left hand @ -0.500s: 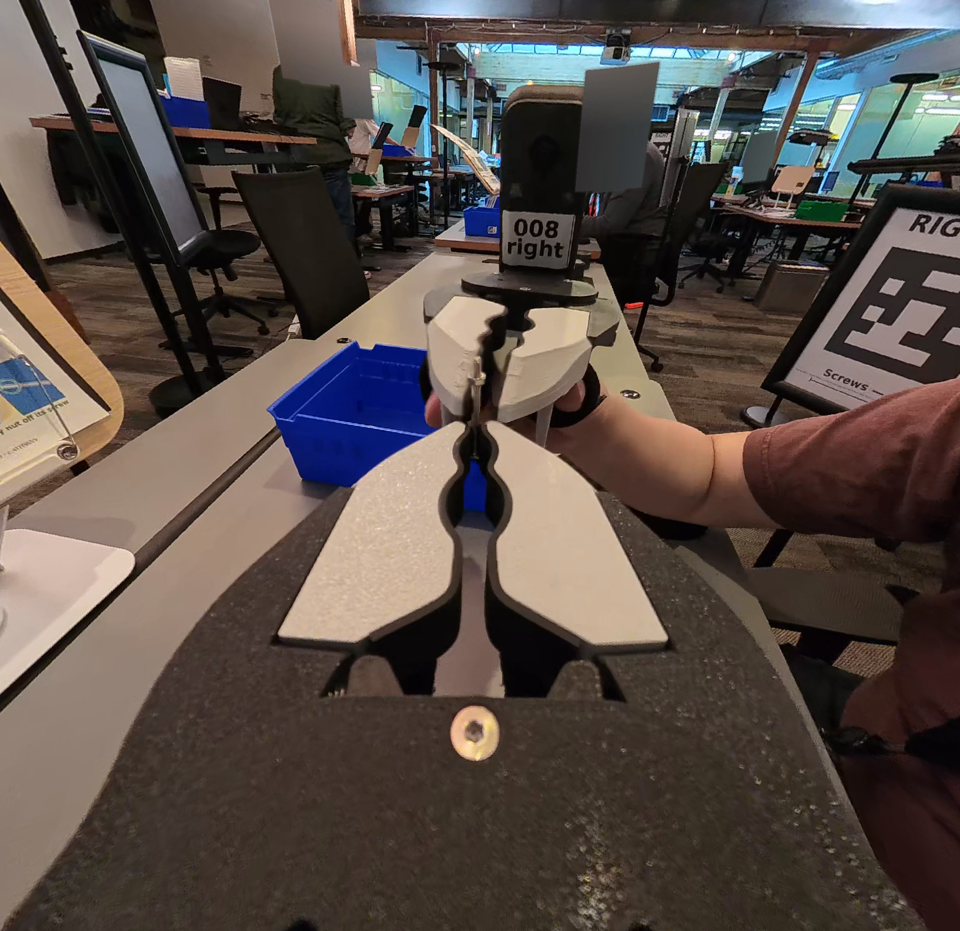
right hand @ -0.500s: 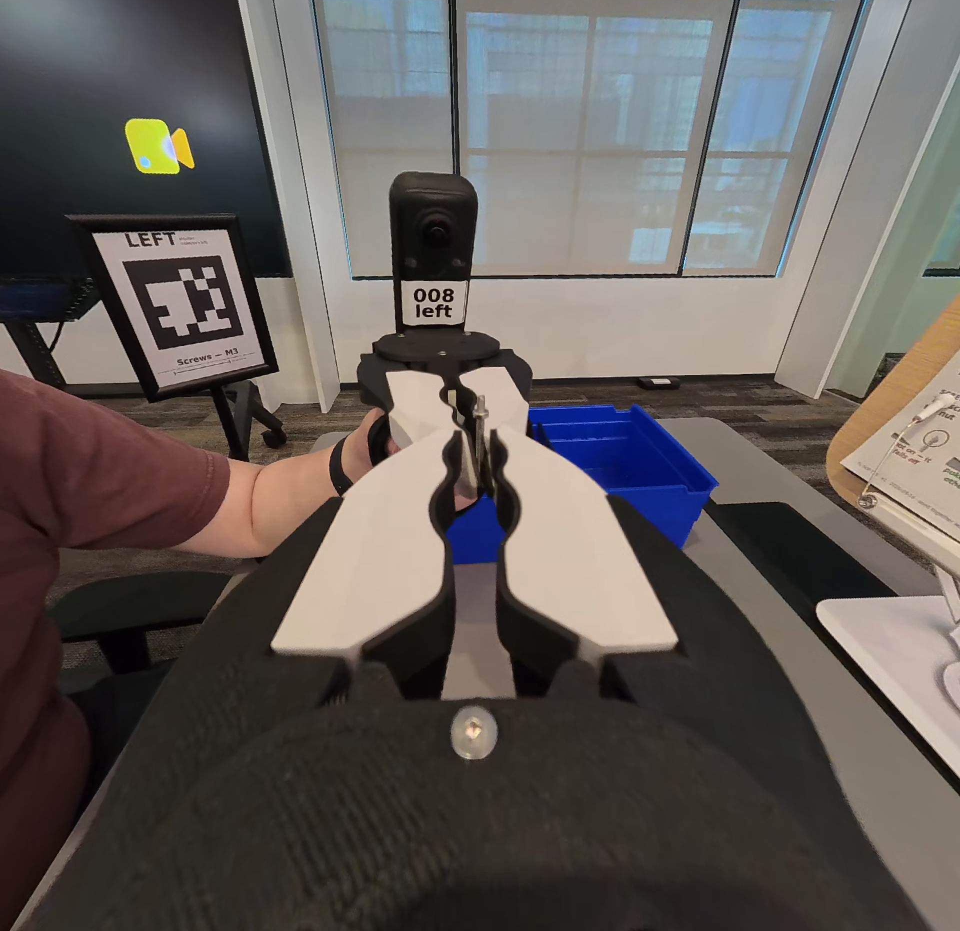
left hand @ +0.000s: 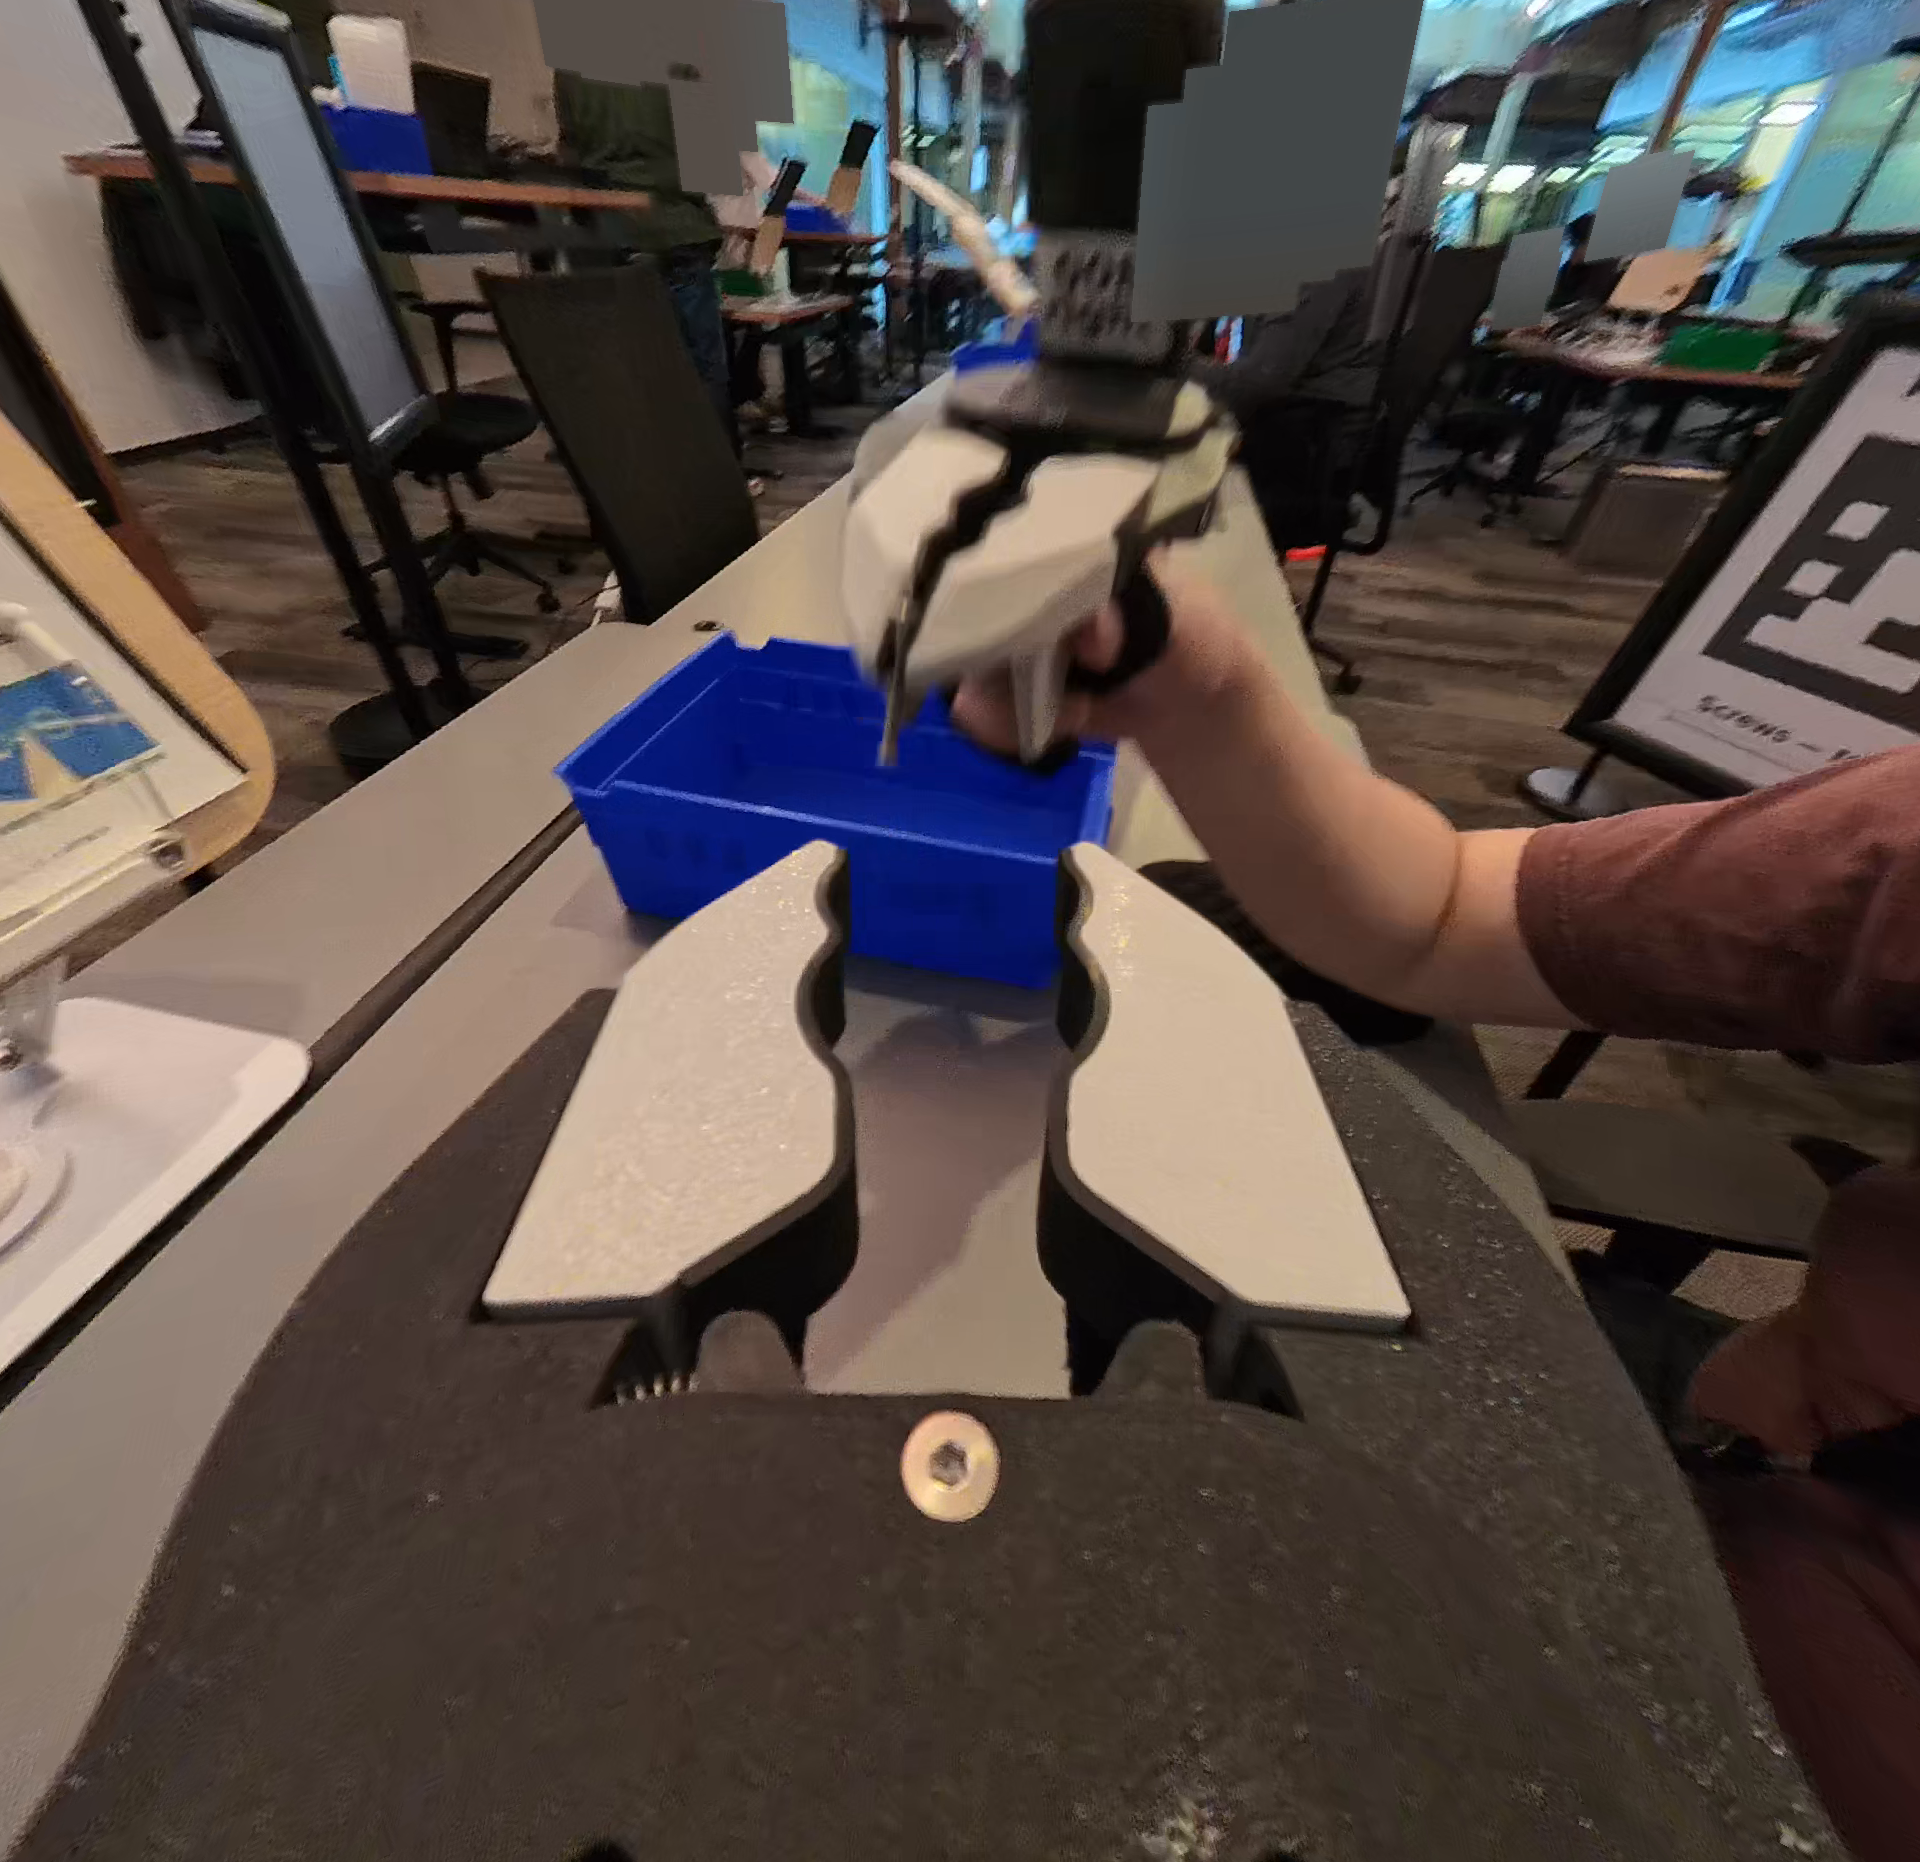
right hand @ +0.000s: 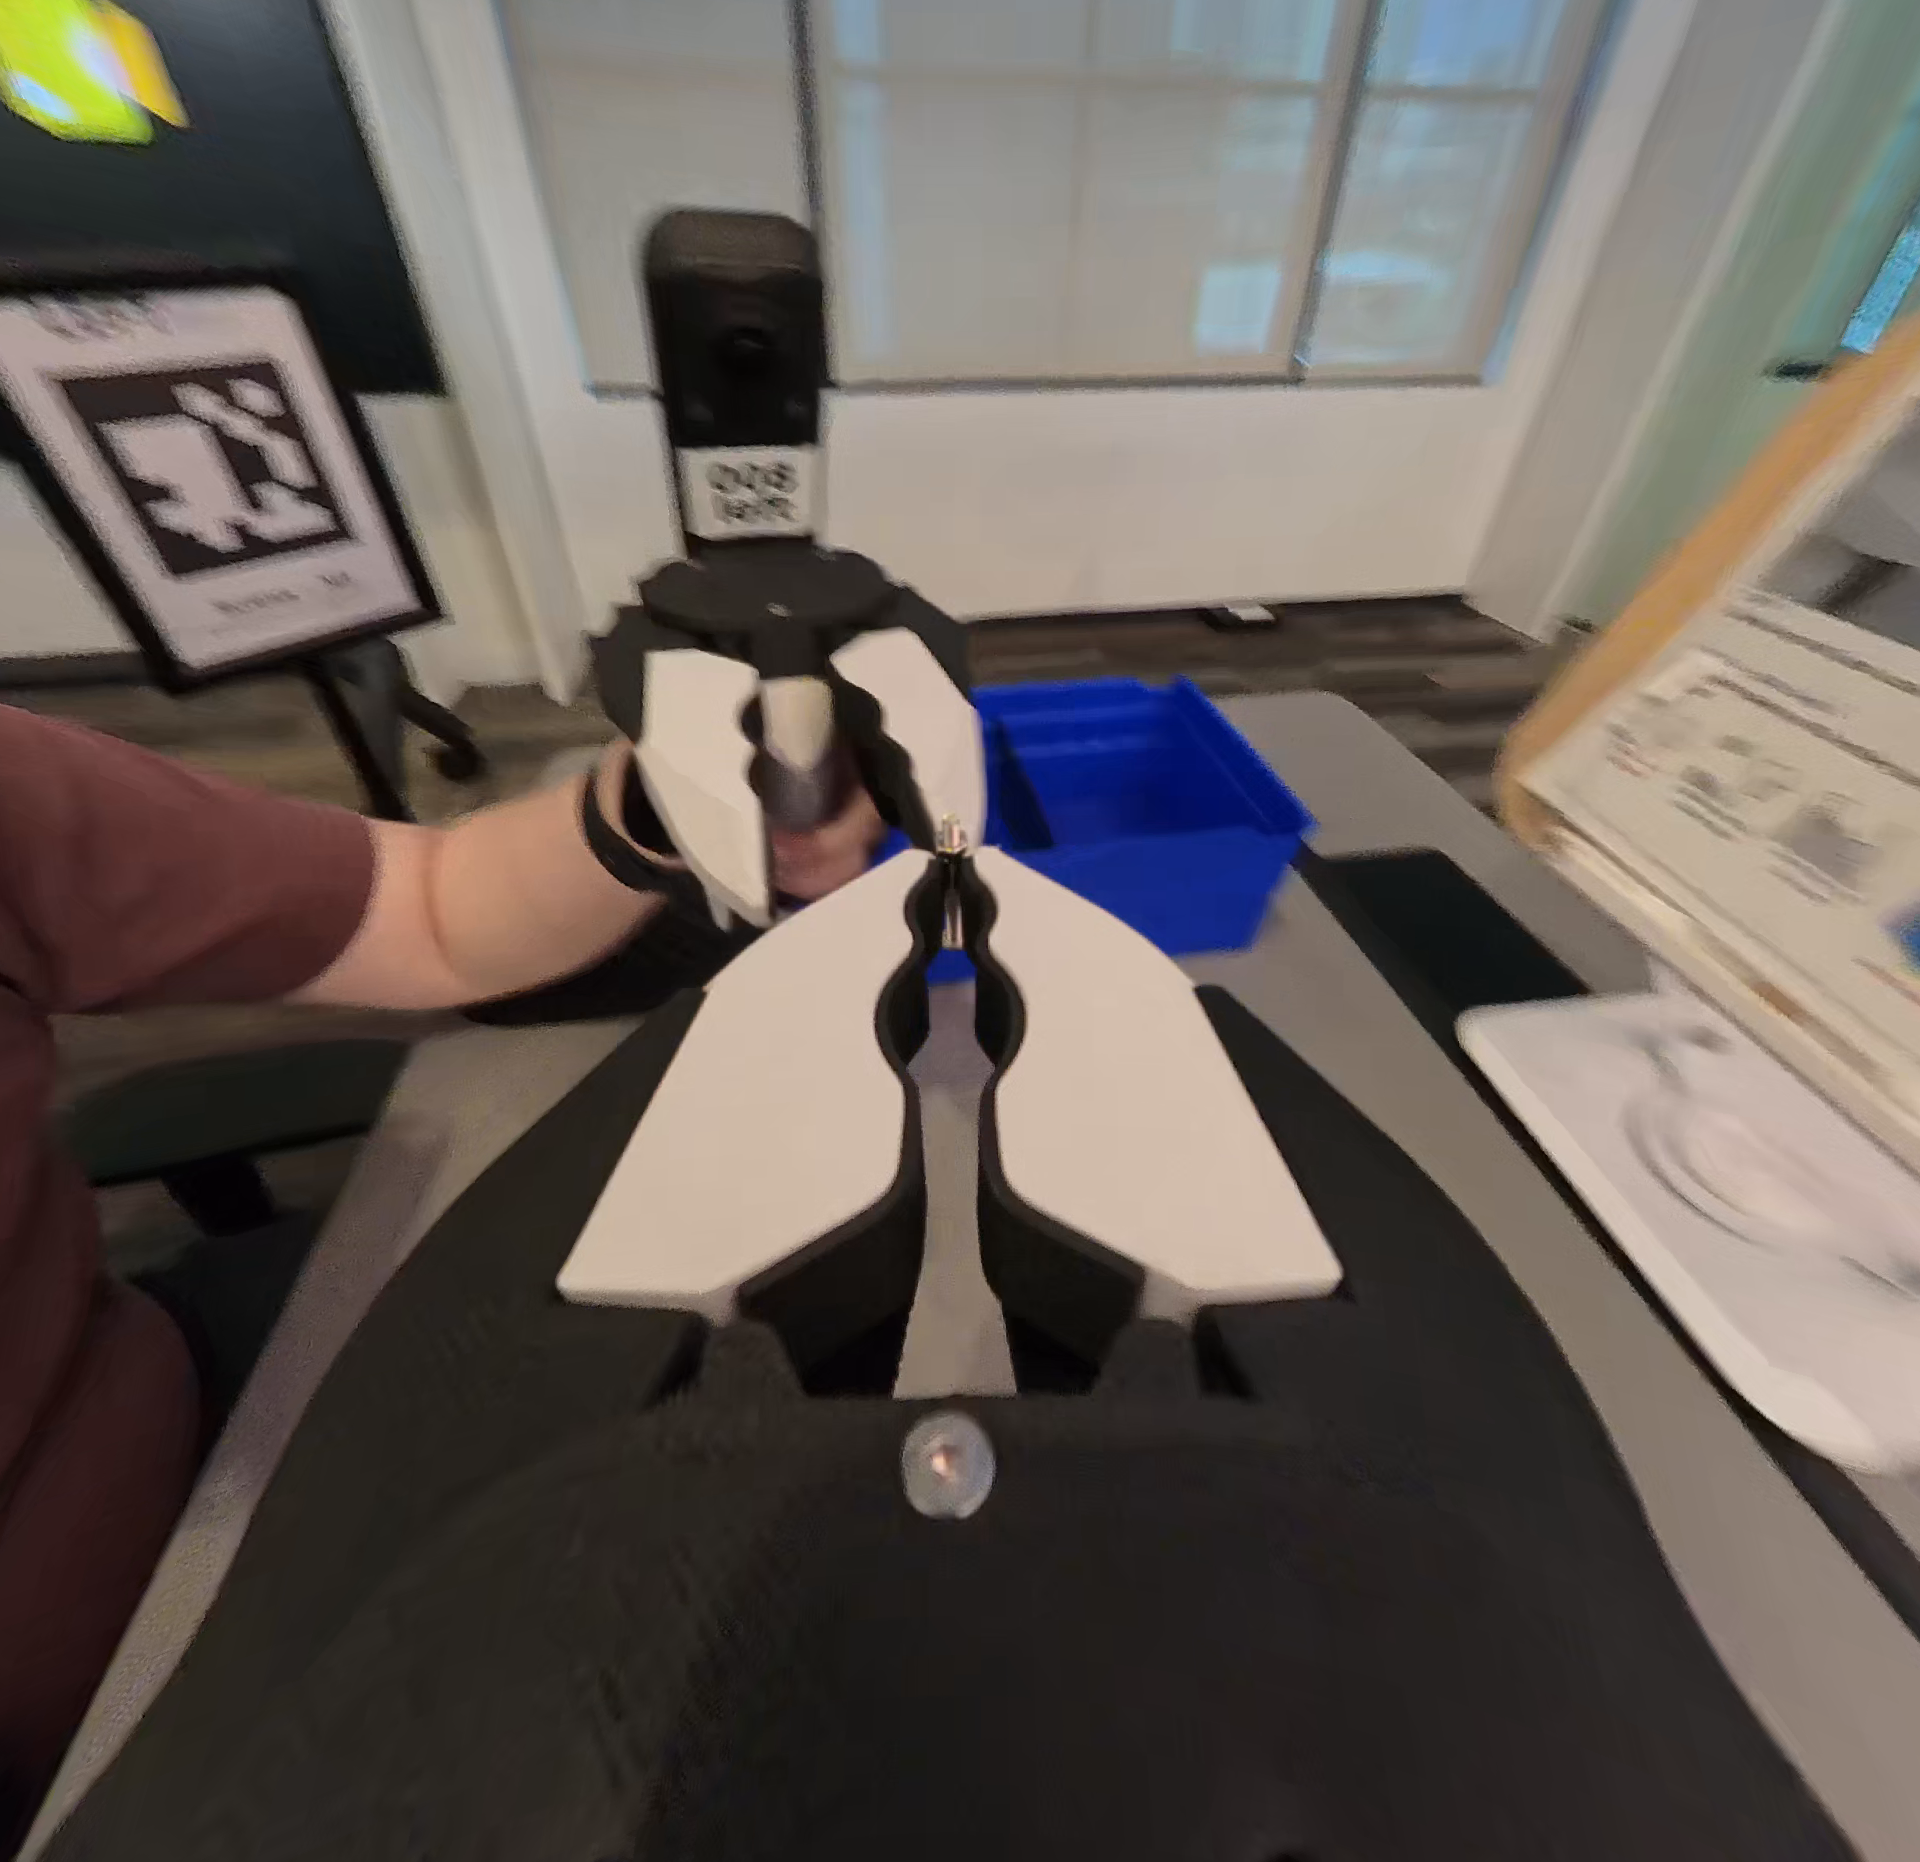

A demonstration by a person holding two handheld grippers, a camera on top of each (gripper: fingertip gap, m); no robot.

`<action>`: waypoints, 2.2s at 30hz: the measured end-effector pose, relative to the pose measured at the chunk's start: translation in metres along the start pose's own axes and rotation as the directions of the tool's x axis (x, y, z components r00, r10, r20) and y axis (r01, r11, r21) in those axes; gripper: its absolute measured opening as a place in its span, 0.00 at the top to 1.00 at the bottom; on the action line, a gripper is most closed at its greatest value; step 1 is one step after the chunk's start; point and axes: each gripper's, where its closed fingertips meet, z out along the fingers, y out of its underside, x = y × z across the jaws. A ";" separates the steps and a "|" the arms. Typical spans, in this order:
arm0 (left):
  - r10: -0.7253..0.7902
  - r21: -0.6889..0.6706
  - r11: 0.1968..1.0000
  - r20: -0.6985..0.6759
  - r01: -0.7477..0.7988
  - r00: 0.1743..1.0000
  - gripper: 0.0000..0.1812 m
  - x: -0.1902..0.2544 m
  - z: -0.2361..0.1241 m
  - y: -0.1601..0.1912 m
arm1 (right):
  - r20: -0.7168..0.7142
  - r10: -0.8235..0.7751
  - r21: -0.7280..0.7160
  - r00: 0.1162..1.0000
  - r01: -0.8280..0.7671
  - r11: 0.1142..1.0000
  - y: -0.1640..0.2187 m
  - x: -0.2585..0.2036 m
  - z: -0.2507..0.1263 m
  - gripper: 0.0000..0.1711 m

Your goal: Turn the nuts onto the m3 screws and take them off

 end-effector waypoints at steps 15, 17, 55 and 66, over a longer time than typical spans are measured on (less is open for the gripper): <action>-0.040 -0.045 0.998 -0.017 0.039 0.999 0.80 0.002 0.001 0.006 | -0.606 0.234 -0.268 0.760 -0.472 0.840 0.091 0.115 -0.194 0.98; -0.039 -0.061 0.997 -0.020 0.038 0.999 0.80 0.003 0.001 0.008 | -0.776 0.166 -0.360 0.609 -0.643 0.677 0.145 0.134 -0.231 0.98; 0.163 -0.298 0.942 0.809 0.155 0.565 0.71 -0.146 -0.074 0.061 | -0.835 -0.289 -0.491 0.469 -0.397 0.775 0.088 0.152 -0.182 0.67; 0.184 -0.298 0.943 0.836 0.145 0.517 0.70 -0.153 -0.084 0.058 | -0.579 -0.512 -0.604 0.634 0.089 0.792 0.084 0.082 0.013 0.65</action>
